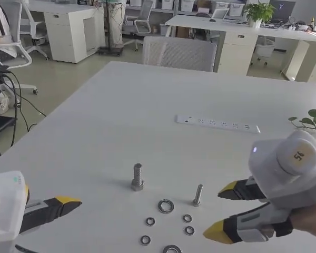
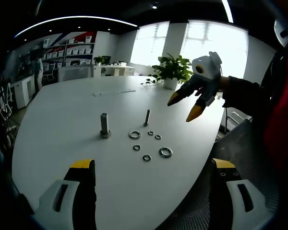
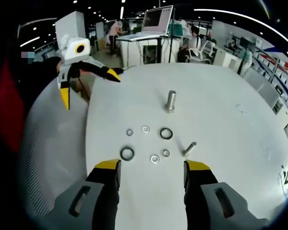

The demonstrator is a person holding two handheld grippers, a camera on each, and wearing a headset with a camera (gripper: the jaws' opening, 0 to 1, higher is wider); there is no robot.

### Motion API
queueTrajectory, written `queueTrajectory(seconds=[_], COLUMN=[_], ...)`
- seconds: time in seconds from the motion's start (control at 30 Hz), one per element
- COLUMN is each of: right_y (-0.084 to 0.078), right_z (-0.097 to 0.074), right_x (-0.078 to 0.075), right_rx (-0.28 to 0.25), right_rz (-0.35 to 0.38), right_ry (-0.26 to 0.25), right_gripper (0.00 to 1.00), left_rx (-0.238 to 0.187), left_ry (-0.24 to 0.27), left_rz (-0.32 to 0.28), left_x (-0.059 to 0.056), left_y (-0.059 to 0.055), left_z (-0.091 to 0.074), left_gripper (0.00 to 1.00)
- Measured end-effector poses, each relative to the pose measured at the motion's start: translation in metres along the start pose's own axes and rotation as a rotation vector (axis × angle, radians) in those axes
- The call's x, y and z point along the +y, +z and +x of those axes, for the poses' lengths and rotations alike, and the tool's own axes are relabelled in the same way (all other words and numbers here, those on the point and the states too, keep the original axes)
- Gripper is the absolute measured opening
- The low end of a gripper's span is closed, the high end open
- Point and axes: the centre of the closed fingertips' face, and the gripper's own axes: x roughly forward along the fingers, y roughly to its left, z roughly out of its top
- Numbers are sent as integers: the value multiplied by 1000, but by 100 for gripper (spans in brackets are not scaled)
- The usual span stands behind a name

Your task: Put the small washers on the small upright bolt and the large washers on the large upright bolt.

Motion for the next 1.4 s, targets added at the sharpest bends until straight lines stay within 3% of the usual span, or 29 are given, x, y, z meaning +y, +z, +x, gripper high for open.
queueTrajectory(seconds=[0.7, 1.13, 1.4], right_y=[-4, -17, -22], right_z=[5, 37, 52], right_x=[-2, -1, -3], right_rx=[12, 77, 130], right_rz=[11, 16, -17], right_ry=[7, 41, 52], right_gripper=[52, 45, 41], left_rx=[6, 11, 6], left_ry=[-1, -2, 1], left_rz=[2, 1, -2], left_x=[1, 0, 1], left_y=[0, -1, -1], left_z=[1, 1, 1], left_gripper=[99, 98, 98])
